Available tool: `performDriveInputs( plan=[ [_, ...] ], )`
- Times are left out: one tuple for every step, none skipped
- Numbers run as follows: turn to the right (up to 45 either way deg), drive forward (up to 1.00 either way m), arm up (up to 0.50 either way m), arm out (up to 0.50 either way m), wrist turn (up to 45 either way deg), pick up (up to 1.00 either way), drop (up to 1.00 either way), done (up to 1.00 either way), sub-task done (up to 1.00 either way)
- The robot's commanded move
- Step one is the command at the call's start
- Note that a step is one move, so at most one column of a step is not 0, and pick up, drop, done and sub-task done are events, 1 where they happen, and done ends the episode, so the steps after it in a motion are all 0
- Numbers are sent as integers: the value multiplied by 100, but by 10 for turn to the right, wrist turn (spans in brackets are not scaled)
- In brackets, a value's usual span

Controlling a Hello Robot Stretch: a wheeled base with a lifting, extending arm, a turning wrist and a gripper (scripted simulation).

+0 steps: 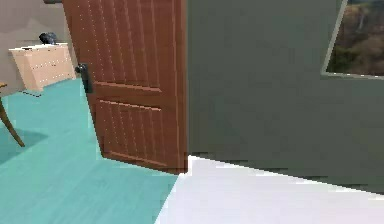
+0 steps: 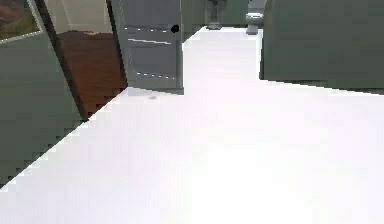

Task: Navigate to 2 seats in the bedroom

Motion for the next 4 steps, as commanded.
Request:
performDriveInputs(
  plan=[
    [-240, 0, 0, 0, 0, 0, 0, 0, 0],
    [0, 65, 0, 0, 0, 0, 0, 0, 0],
    [-300, 0, 0, 0, 0, 0, 0, 0, 0],
    [0, 100, 0, 0, 0, 0, 0, 0, 0]
  ],
)
